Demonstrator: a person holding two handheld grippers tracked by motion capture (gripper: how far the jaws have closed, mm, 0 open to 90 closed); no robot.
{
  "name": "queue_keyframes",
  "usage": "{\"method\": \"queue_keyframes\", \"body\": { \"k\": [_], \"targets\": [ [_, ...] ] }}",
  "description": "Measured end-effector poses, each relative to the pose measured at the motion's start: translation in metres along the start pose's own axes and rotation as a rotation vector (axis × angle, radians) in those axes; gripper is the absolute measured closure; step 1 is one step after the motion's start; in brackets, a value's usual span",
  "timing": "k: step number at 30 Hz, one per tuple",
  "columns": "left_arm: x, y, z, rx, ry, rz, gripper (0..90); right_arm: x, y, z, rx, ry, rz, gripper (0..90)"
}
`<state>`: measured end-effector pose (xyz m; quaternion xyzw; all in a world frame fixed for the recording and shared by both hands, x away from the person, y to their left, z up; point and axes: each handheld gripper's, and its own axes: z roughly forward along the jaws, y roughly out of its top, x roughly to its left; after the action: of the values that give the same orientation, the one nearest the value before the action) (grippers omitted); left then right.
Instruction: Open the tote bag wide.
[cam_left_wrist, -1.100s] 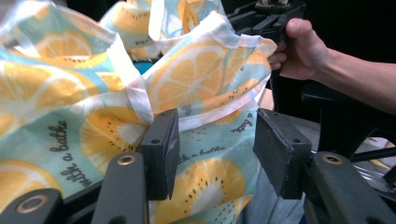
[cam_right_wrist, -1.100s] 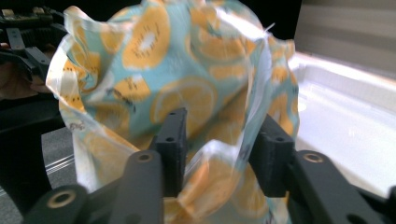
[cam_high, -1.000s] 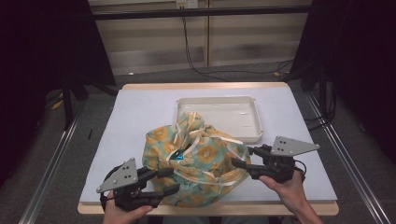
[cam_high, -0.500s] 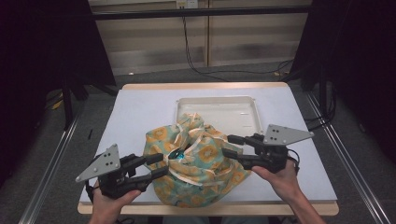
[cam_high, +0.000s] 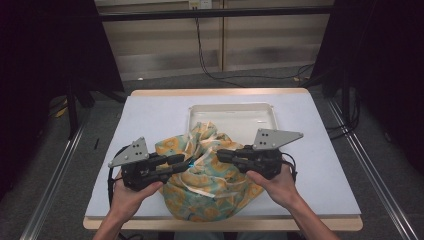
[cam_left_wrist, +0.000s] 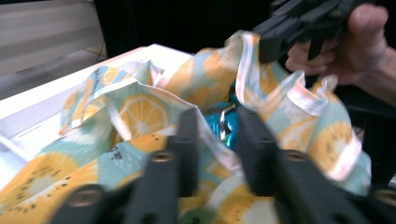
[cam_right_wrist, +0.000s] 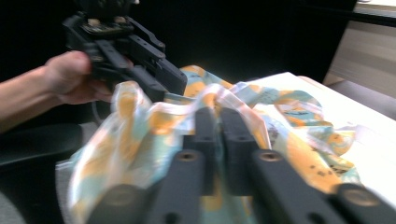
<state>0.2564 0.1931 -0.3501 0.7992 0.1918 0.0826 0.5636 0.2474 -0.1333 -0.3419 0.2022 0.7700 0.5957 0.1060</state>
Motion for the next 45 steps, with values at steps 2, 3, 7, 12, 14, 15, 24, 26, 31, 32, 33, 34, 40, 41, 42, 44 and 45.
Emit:
{"method": "queue_keyframes", "body": {
  "k": [2, 3, 7, 12, 14, 15, 24, 26, 31, 32, 33, 34, 40, 41, 42, 44, 45],
  "targets": [
    [0.002, -0.002, -0.006, -0.013, 0.012, -0.015, 88.4, 0.001, -0.001, -0.005, -0.003, -0.006, -0.002, 90.0],
    [0.002, -0.003, -0.011, -0.016, 0.027, -0.020, 89.2, 0.003, -0.001, -0.009, -0.004, -0.013, -0.005, 90.0],
    [0.003, -0.007, -0.029, -0.038, 0.058, -0.030, 90.0, 0.008, -0.006, -0.028, -0.019, -0.040, -0.011, 90.0],
    [-0.001, -0.016, -0.049, -0.065, 0.075, -0.055, 90.0, 0.011, -0.022, -0.056, -0.032, -0.076, 0.007, 90.0],
    [-0.005, -0.021, -0.056, -0.070, 0.079, -0.065, 90.0, 0.013, -0.030, -0.065, -0.026, -0.091, 0.015, 90.0],
    [-0.007, -0.024, -0.059, -0.067, 0.091, -0.068, 90.0, 0.014, -0.035, -0.069, -0.021, -0.092, 0.016, 90.0],
    [-0.017, -0.057, -0.064, -0.044, 0.096, -0.131, 90.0, 0.020, -0.075, -0.082, 0.054, -0.107, 0.059, 90.0],
    [-0.018, -0.065, -0.063, -0.026, 0.115, -0.156, 90.0, 0.017, -0.081, -0.081, 0.055, -0.111, 0.080, 90.0],
    [-0.014, -0.082, -0.054, 0.003, 0.072, -0.178, 90.0, 0.012, -0.095, -0.071, 0.100, -0.104, 0.096, 90.0],
    [-0.014, -0.084, -0.053, 0.005, 0.066, -0.175, 90.0, 0.012, -0.097, -0.070, 0.105, -0.101, 0.099, 90.0],
    [-0.013, -0.085, -0.051, 0.009, 0.064, -0.183, 90.0, 0.012, -0.098, -0.069, 0.108, -0.097, 0.098, 89.9],
    [-0.014, -0.085, -0.050, 0.013, 0.067, -0.188, 89.6, 0.012, -0.098, -0.069, 0.108, -0.097, 0.094, 88.5],
    [-0.018, -0.074, -0.057, -0.022, 0.060, -0.158, 77.4, 0.014, -0.087, -0.076, 0.076, -0.109, 0.076, 70.6],
    [-0.018, -0.072, -0.059, -0.023, 0.057, -0.151, 77.4, 0.014, -0.084, -0.077, 0.067, -0.115, 0.073, 66.3],
    [-0.019, -0.070, -0.062, -0.025, 0.065, -0.144, 77.4, 0.014, -0.081, -0.079, 0.060, -0.122, 0.071, 65.8],
    [-0.020, -0.065, -0.066, -0.044, 0.063, -0.142, 77.3, 0.015, -0.076, -0.082, 0.045, -0.123, 0.064, 61.9],
    [-0.020, -0.062, -0.067, -0.055, 0.068, -0.132, 77.0, 0.016, -0.074, -0.084, 0.041, -0.127, 0.062, 60.2]
  ]
}}
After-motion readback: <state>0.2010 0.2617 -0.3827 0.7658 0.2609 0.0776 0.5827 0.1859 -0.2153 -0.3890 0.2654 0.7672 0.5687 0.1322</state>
